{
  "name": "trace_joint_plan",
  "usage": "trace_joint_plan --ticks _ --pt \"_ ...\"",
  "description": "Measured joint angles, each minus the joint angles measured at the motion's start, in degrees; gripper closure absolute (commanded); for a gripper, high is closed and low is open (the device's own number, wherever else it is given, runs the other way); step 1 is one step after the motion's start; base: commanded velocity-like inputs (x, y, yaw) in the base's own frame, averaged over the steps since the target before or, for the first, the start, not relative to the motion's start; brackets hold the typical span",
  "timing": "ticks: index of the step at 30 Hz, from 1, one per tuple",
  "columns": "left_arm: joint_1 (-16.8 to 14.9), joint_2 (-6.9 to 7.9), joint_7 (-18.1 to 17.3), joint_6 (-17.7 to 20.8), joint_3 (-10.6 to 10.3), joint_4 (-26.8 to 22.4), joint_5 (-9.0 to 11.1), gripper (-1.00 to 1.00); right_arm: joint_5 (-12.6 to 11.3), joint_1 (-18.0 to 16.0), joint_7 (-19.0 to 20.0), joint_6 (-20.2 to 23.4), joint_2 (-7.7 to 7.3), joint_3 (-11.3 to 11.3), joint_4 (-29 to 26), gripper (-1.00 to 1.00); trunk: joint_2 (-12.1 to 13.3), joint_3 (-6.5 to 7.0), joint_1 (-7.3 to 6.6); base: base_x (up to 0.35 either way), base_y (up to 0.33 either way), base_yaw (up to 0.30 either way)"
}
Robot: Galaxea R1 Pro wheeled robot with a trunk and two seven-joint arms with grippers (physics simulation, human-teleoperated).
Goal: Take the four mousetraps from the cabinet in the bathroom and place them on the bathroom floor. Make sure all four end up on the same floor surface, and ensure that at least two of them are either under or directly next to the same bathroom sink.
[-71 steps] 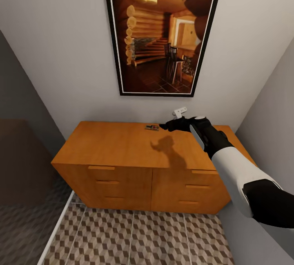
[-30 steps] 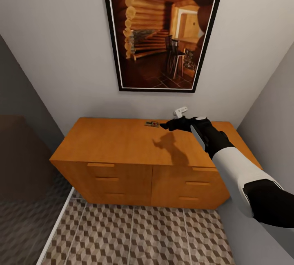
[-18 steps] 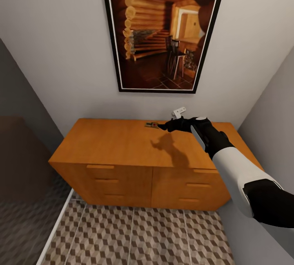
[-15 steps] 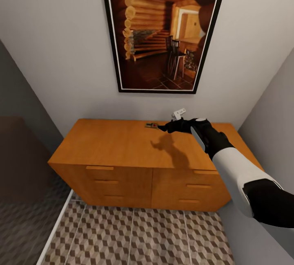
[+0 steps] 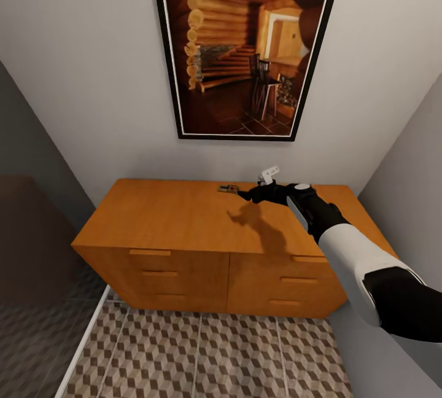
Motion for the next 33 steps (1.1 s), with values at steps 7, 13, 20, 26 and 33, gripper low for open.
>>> trace_joint_plan --ticks 7,13,20,26,33 --pt "0.0 0.4 0.14 -0.05 -0.01 0.0 0.01 1.0 -0.2 0.0 0.09 -2.77 0.1 0.02 2.12 -1.0 0.0 0.0 0.0 0.0 0.0 0.0" --pt "0.0 0.53 0.14 -0.06 -0.01 0.0 0.01 1.0 -0.3 -0.01 0.21 -4.73 0.26 0.02 2.72 -1.0 0.0 -0.07 0.0 0.0 0.0 0.0" --pt "0.0 0.58 0.18 -0.09 0.03 0.0 0.01 1.0 -0.24 -0.01 1.57 -5.03 -0.03 -0.03 2.86 -1.0 0.0 -0.49 0.0 0.0 0.0 0.0" --pt "0.0 0.59 0.21 -0.09 -0.01 0.0 0.01 1.0 -0.17 0.02 2.86 -5.05 -0.13 -0.08 2.87 -1.0 0.0 -0.9 0.0 0.0 0.0 0.0" --pt "0.0 0.89 0.22 -0.09 0.07 0.0 0.03 1.0 -0.19 0.0 3.03 -5.05 -0.14 -0.09 2.87 -1.0 0.0 -1.2 0.0 0.003 0.0 0.0"
